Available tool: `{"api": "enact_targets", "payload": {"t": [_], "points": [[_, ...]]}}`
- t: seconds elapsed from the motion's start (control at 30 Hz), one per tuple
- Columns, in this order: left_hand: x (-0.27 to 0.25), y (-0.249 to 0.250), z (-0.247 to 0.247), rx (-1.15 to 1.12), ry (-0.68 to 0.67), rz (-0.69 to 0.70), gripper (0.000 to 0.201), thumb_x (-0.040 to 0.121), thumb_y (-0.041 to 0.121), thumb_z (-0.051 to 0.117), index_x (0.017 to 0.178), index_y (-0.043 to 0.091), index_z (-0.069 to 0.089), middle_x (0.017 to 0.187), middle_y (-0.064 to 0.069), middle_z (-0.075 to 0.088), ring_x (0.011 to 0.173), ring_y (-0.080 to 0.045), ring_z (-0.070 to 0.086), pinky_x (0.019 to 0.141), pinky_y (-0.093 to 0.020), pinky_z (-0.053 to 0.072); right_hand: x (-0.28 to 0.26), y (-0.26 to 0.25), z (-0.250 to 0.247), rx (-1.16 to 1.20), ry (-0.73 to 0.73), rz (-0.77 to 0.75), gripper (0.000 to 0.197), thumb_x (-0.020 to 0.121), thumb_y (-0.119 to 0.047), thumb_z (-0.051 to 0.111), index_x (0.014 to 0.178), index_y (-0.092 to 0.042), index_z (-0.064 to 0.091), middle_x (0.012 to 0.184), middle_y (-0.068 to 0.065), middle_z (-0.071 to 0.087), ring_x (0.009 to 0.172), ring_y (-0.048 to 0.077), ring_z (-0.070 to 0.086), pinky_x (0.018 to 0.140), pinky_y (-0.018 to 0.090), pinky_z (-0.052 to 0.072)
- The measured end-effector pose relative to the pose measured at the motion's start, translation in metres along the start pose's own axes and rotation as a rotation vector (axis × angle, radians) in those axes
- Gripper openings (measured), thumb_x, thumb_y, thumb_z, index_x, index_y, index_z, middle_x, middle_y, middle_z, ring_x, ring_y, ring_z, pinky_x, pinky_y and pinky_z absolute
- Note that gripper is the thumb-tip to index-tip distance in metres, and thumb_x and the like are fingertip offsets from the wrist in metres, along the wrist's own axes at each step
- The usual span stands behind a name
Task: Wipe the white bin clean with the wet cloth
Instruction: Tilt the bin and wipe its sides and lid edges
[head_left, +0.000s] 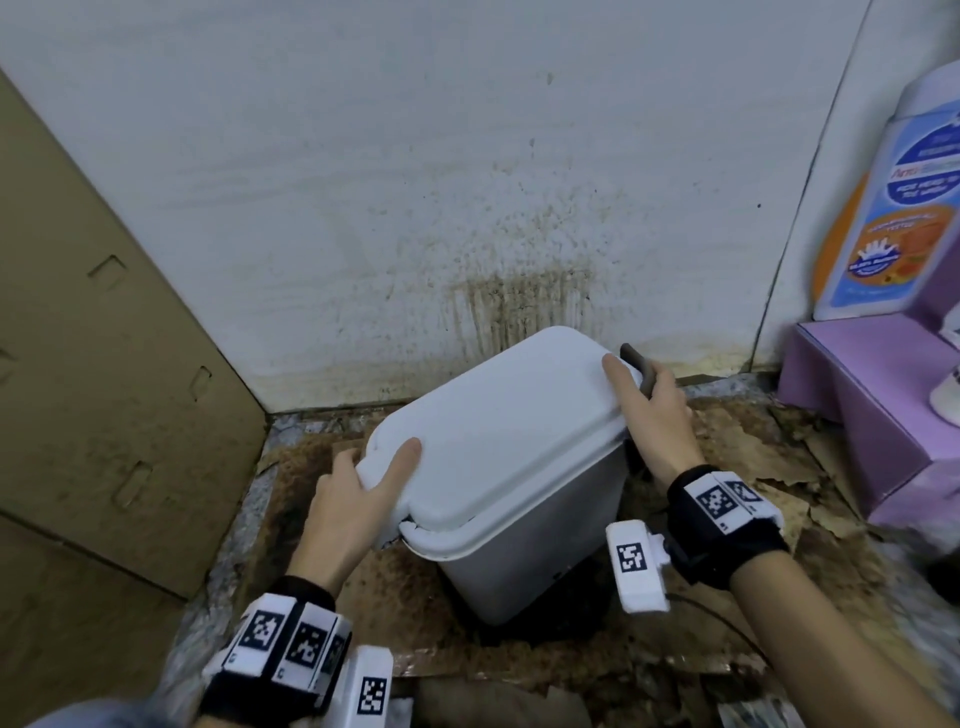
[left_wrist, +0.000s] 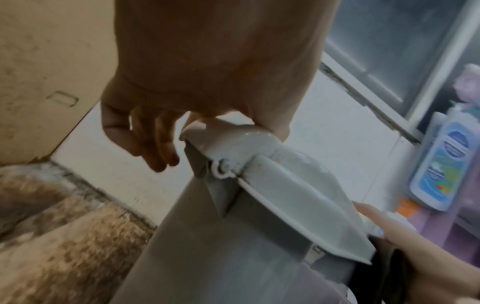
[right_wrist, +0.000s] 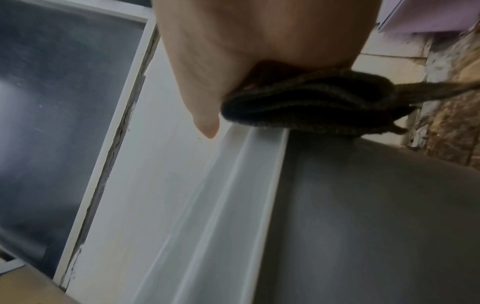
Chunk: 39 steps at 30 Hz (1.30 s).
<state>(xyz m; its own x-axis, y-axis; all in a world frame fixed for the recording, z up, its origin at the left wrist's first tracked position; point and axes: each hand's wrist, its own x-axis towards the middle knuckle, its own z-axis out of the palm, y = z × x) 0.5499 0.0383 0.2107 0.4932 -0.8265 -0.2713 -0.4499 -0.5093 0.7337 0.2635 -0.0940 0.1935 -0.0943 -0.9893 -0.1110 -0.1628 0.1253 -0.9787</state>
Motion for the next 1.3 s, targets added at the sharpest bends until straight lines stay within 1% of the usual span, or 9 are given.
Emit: {"api": "enact_targets", "payload": {"t": [0.17,0.27,0.4,0.57,0.73,0.8,0.93,1.13,1.3], "points": [[-0.014,-0.001,0.001,0.102,-0.055,-0.020,0.110,0.063,0.104,0.042,0.138,0.024,0.031,0.124,-0.004,0.058,0.107,-0.025,0.063,0.087,-0.046,0.056,0.016,-0.009,-0.012,0.039,-0.154,-0.050,0.058,0.090,-0.060,0.062,0.139,-0.031,0.053,0.136,-0.015,0.056,0.121,0.007,0.055,0.085,0.024,0.045],[-0.012,-0.001,0.002,0.110,-0.022,-0.016,0.096,0.067,0.100,0.045,0.121,0.021,0.040,0.113,-0.003,0.062,0.097,-0.022,0.065,0.077,-0.040,0.056,0.019,-0.006,-0.014,-0.045,-0.179,-0.100,0.059,0.085,-0.060,0.068,0.138,-0.038,0.054,0.132,-0.019,0.058,0.118,0.006,0.058,0.094,0.034,0.050],[-0.002,-0.006,0.002,0.068,-0.020,0.004,0.104,0.059,0.104,0.049,0.117,0.018,0.053,0.103,-0.005,0.069,0.087,-0.024,0.069,0.070,-0.040,0.058,0.012,-0.002,-0.014,-0.005,-0.136,-0.120,0.055,0.087,-0.052,0.070,0.138,-0.037,0.055,0.132,-0.019,0.059,0.119,0.009,0.058,0.100,0.039,0.051],[0.006,-0.007,-0.006,0.087,-0.055,0.046,0.124,0.062,0.105,0.042,0.157,0.026,0.027,0.143,-0.004,0.057,0.121,-0.027,0.062,0.098,-0.051,0.054,-0.006,0.003,-0.012,0.017,0.015,-0.130,0.054,0.085,-0.052,0.072,0.134,-0.038,0.057,0.129,-0.019,0.060,0.119,0.008,0.058,0.099,0.038,0.050],[0.023,0.011,-0.013,0.129,-0.079,0.134,0.113,0.082,0.089,0.038,0.165,0.024,-0.003,0.165,-0.009,0.035,0.145,-0.032,0.043,0.111,-0.047,0.040,-0.030,0.010,-0.001,0.012,0.213,-0.100,0.068,0.074,-0.067,0.066,0.132,-0.033,0.055,0.132,-0.009,0.058,0.128,0.020,0.051,0.105,0.047,0.046],[0.029,0.020,-0.014,0.118,-0.083,0.160,0.102,0.090,0.080,0.038,0.165,0.025,-0.005,0.165,-0.010,0.034,0.146,-0.032,0.042,0.111,-0.046,0.038,-0.043,0.013,0.004,0.008,0.295,-0.081,0.073,0.075,-0.067,0.065,0.136,-0.030,0.052,0.134,-0.005,0.055,0.131,0.022,0.047,0.107,0.048,0.043],[0.039,0.024,-0.011,0.076,-0.084,0.178,0.089,0.097,0.070,0.038,0.165,0.030,-0.004,0.167,-0.010,0.030,0.148,-0.032,0.038,0.112,-0.044,0.035,-0.065,0.015,0.016,-0.001,0.371,-0.082,0.066,0.087,-0.053,0.067,0.142,-0.022,0.045,0.141,-0.001,0.046,0.135,0.019,0.035,0.103,0.032,0.032],[0.051,0.018,-0.006,0.118,-0.029,0.199,0.101,0.080,0.093,0.028,0.163,0.041,0.001,0.165,-0.008,0.035,0.149,-0.036,0.035,0.120,-0.059,0.028,-0.062,0.019,0.015,0.050,0.340,-0.089,0.049,0.100,-0.046,0.050,0.143,-0.023,0.045,0.142,0.003,0.046,0.137,0.022,0.034,0.106,0.037,0.033],[0.045,0.020,0.006,0.225,0.109,0.226,0.073,0.103,0.065,0.024,0.165,0.027,0.013,0.166,-0.008,0.031,0.154,-0.032,0.023,0.123,-0.054,0.011,-0.051,0.021,0.005,0.163,0.291,-0.063,0.042,0.106,-0.038,0.039,0.143,-0.020,0.049,0.133,-0.001,0.052,0.123,0.017,0.046,0.096,0.031,0.034]]}}
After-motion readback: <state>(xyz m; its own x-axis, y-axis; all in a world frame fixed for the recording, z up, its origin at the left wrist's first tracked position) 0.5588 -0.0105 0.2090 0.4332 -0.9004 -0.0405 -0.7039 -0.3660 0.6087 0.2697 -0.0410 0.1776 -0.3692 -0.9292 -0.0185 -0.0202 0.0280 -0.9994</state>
